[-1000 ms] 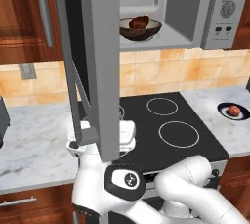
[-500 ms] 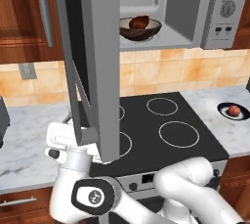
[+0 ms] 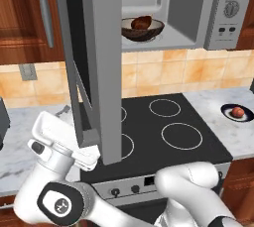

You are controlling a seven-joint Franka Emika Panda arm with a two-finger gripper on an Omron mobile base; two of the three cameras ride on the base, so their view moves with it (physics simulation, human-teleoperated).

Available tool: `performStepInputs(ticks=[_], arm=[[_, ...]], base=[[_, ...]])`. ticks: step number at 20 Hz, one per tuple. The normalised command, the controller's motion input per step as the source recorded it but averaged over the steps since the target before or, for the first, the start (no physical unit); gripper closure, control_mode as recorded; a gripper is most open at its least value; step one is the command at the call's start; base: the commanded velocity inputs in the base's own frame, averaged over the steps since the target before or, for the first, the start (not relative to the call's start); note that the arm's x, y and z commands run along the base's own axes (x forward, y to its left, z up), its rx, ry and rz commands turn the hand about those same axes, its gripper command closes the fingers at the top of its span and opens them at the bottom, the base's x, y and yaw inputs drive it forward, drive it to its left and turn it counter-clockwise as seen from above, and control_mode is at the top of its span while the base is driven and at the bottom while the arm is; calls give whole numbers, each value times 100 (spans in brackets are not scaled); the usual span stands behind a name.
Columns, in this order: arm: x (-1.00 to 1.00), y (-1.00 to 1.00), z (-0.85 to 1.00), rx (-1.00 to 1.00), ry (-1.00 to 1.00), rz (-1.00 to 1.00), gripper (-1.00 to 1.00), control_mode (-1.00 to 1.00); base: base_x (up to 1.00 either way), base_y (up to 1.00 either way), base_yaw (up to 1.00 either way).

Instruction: Remove the peach from the bowl and place it on the small plate. Then place the bowl with only the steak in the microwave, close the door, and press the start button to microwave the steak.

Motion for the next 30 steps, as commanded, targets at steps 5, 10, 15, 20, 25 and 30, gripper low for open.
performStepInputs(ticks=[5,10,15,20,25,30], arm=[[-3,0,49,18,-10,0,-100,-100],[0,-53,37,19,-11,0,-100,-100],[1,-93,12,26,-6,2,-100,-100],[0,-100,29,33,0,8,-100,-100],[17,-100,25,38,0,14,-100,-100],[61,-86,1,28,0,23,-100,-100]], base=[[0,0,0],[0,0,0],[0,0,0],[0,0,0],[0,0,0],[0,0,0]])
